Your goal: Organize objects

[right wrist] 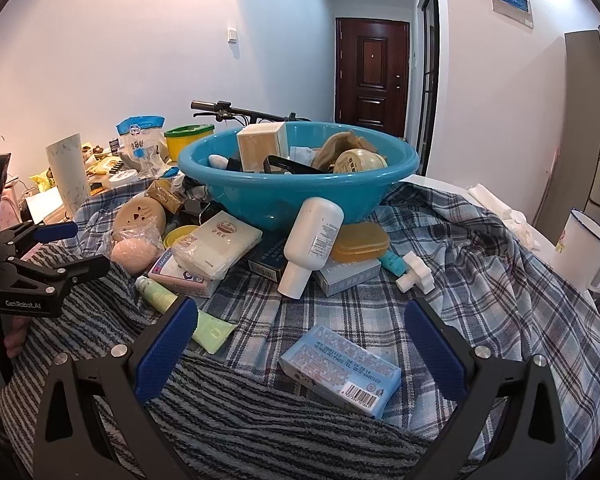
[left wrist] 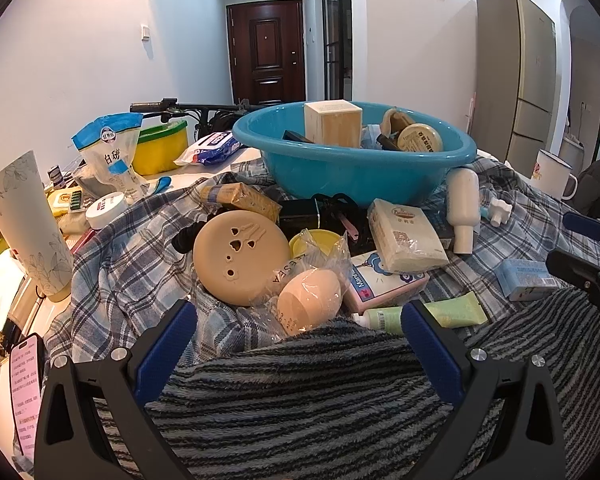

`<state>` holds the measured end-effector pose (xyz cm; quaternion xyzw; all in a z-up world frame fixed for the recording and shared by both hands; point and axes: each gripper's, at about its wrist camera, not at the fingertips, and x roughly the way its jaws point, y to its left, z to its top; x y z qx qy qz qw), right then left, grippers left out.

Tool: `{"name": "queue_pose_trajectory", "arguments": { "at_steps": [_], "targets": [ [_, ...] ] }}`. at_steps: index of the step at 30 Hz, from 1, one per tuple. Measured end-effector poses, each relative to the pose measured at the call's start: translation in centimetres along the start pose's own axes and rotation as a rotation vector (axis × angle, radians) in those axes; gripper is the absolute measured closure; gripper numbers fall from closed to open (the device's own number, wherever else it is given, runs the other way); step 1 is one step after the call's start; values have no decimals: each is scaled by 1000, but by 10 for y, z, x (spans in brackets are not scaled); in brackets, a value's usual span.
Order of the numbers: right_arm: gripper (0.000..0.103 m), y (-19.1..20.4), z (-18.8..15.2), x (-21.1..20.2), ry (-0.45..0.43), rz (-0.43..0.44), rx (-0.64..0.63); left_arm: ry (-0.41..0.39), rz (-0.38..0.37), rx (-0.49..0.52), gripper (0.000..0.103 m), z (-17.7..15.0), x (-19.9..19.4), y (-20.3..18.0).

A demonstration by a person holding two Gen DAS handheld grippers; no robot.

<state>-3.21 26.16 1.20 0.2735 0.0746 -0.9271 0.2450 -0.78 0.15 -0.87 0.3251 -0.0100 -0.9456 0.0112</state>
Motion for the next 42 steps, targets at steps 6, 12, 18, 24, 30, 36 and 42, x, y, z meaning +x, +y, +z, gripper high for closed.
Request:
{"name": "queue_pose_trajectory", "arguments": {
  "at_steps": [6,12,18,24,30,36,42],
  "targets": [
    [0,-1,0,0,-4,0,2,2,0,0,0,0,0,0],
    [0,-2,0,-1,-7,0,2,3,2,-1,0,0,1,0],
    [0,-2,0,-2,-7,0,1,17,2,-3,0,-1,4,1],
    [0,-2,0,-1,-6,0,1,42,0,-13,0,0,8,3],
    [0,-1,0,-1,-7,0,1,56,-6,-25,0,0,11,5],
    [0,-1,0,-1,-7,0,2,68,-10,-33,0,1,13,6],
    [0,-1,0,-1,-6,0,2,82,-33,-80,0,2,15,14]
  ]
}}
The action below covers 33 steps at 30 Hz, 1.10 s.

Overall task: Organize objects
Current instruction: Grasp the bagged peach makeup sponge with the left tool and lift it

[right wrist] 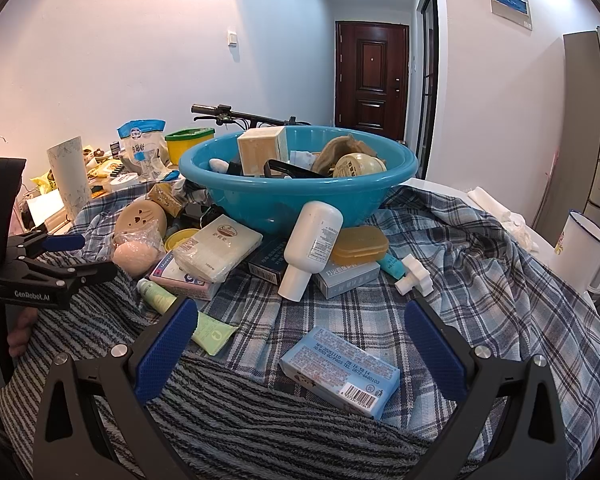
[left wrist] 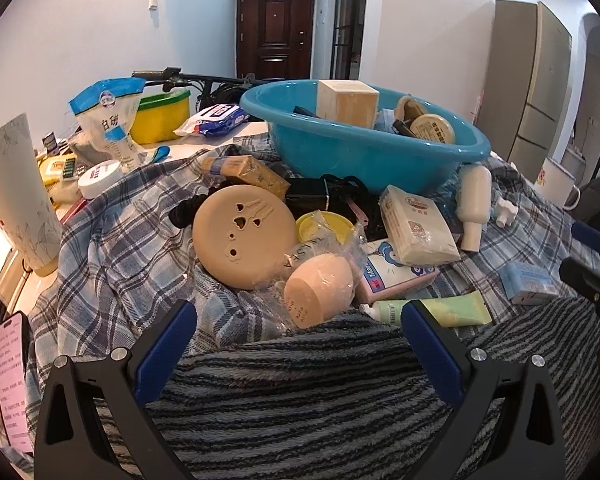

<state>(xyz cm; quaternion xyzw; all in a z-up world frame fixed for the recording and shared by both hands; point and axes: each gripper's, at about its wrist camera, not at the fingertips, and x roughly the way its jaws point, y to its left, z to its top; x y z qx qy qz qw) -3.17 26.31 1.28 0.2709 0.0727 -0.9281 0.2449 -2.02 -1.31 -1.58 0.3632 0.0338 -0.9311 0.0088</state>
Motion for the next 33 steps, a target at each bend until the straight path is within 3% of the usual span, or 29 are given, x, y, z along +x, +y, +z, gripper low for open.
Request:
{"name": "queue_pose_trajectory", "arguments": {
  "at_steps": [4,8,11,12,14,15,26,30,33],
  "targets": [
    [0,1,1,-1,-5,1,-1,13,3,-2,0,5,2,-2],
    [0,2,1,-2,-7,1,-1,78,34,-6,0,16,17,-7],
    [0,2,1,-3,-10,2,-1,91,-3,-7,1,24,25,-8],
    [0,2,1,-3,-11,3,-1,87,-2,-3,4,26,26,-8],
    [0,3,1,-3,-13,5,0,89,8,24,39,27,30,-12],
    [0,3,1,-4,-15,5,0,102,18,39,45,27,34,-13],
    [0,3,1,-5,-19,9,-1,144,67,108,50,19,52,-24],
    [0,3,0,-6,-19,9,-1,106,-1,68,58,20,45,-15],
    [0,3,0,-6,-24,10,2,22,-17,68,60,19,27,-16]
  ]
}}
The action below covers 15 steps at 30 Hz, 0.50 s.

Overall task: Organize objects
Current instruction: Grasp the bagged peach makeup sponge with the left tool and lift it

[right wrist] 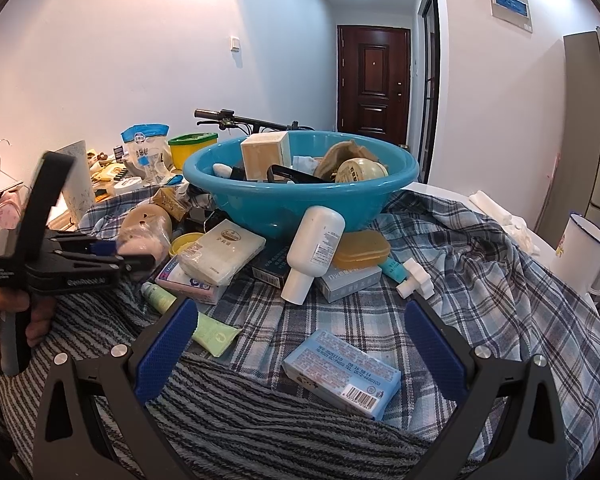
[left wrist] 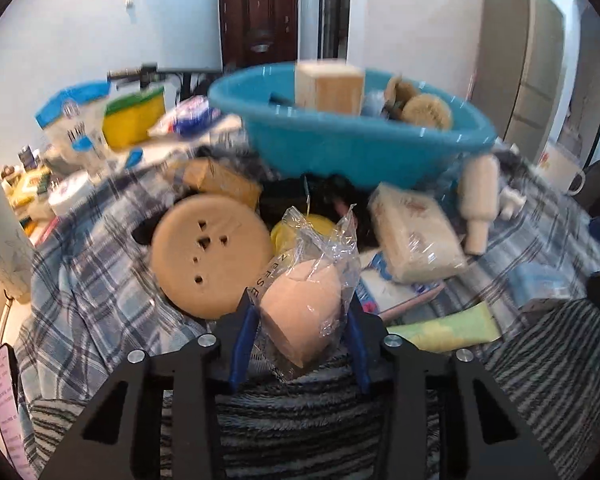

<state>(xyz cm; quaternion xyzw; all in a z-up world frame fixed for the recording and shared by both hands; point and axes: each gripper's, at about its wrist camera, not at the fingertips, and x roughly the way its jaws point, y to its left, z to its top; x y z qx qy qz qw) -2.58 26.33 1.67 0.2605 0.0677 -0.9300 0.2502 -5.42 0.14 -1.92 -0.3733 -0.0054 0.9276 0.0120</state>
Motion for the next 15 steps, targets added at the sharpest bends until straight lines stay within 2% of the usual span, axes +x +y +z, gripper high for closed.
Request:
{"name": "queue_pose_trajectory", "arguments": {
  "at_steps": [5,8,11,15],
  "targets": [
    [0,1,0,-8,-37,8,-1,-205,7,59,61,-7,-39,-13],
    [0,0,0,-9,-47,12,-2,-286,23,82,61,-10,-56,-19],
    [0,1,0,-11,-56,21,-5,-315,18,70,61,-11,-66,-17],
    [0,3,-1,-20,-101,40,-17,-313,-1,48,61,-11,-68,-13]
  ]
}}
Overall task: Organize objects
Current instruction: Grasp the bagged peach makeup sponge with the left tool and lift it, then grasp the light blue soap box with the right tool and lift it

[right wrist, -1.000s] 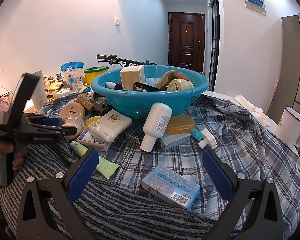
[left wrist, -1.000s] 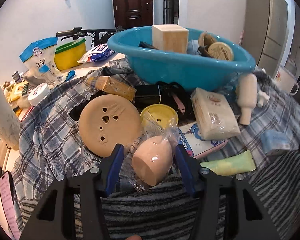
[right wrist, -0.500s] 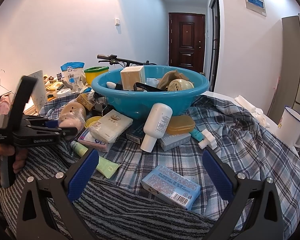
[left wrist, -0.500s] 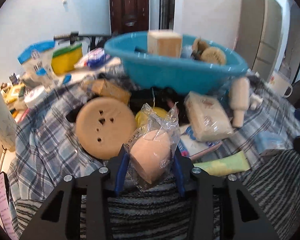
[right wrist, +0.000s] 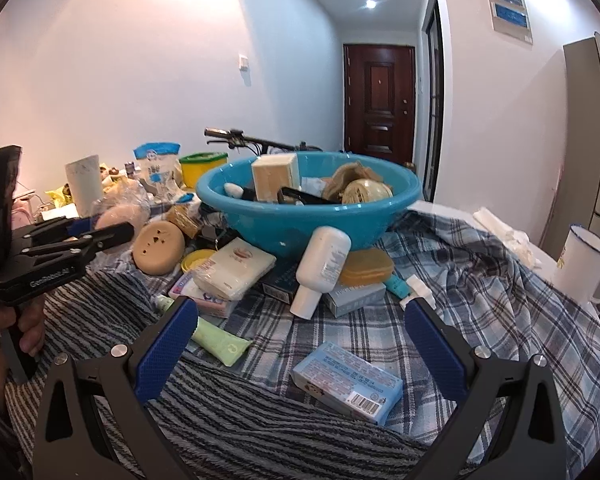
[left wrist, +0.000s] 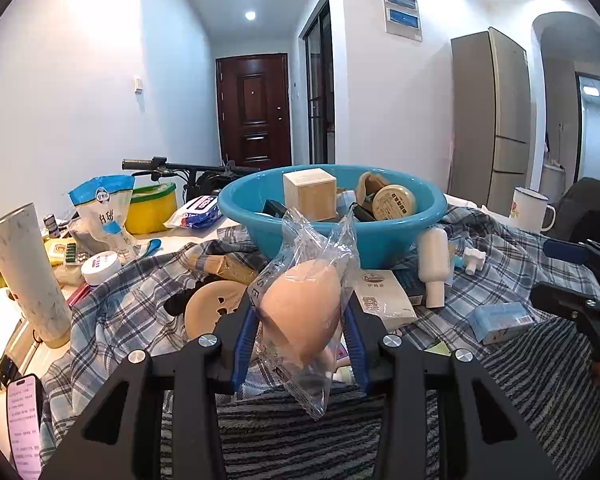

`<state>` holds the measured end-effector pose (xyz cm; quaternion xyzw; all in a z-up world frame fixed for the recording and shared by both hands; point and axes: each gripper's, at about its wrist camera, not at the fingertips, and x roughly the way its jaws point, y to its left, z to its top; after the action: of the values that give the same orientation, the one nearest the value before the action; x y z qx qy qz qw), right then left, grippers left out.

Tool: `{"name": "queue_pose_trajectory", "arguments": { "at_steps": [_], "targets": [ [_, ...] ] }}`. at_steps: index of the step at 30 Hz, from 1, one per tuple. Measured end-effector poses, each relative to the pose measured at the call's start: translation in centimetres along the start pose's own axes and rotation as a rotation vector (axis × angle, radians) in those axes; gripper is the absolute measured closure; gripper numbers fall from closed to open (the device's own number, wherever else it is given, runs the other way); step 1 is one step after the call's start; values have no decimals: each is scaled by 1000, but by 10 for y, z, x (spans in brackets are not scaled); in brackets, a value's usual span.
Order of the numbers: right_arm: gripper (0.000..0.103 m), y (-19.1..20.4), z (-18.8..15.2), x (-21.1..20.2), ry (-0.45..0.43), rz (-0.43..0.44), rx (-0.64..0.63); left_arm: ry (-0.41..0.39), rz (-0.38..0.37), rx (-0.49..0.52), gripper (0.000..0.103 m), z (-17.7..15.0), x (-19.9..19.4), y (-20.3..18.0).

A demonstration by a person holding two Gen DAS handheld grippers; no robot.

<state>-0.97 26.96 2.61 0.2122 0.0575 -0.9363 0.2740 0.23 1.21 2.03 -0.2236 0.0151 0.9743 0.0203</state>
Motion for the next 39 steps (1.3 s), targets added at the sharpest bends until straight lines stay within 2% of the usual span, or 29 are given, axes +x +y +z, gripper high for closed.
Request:
{"name": "queue_pose_trajectory", "arguments": {
  "at_steps": [6,9,11,14,16,18,22,25,27,29,30,36,39],
  "targets": [
    [0,4,0,-20,-97,27,-21,-57,3,34,61,-3,-13,-8],
    [0,1,3,-25,-83,51,-6,-63,-4,31,60,-3,-13,-8],
    [0,-1,5,-19,-4,5,19,-60,-7,14,60,-3,-12,-4],
    [0,-6,2,14,226,-126,111,-67,-14,-10,60,-3,-14,2],
    [0,-10,-4,40,369,-181,211,-76,-25,-6,60,-4,-16,1],
    [0,-14,-9,61,473,-217,270,-91,-23,15,60,-4,-19,-3],
    [0,-21,-6,77,537,-281,383,-123,-34,42,60,-4,-25,-9],
    [0,-26,-12,93,603,-337,368,-127,-44,41,60,-4,-26,-9],
    [3,-30,-17,97,599,-335,389,-130,-45,39,60,-4,-27,-9],
    [18,-32,-18,97,586,-376,373,-133,-49,38,60,-4,-27,-9],
    [23,-31,-18,97,578,-377,368,-133,-53,39,60,-4,-27,-9],
    [26,-31,-18,84,492,-321,403,-131,-55,46,60,-4,-26,-12],
    [26,-21,-13,73,424,-302,374,-125,-55,47,60,-4,-25,-12]
  ]
}}
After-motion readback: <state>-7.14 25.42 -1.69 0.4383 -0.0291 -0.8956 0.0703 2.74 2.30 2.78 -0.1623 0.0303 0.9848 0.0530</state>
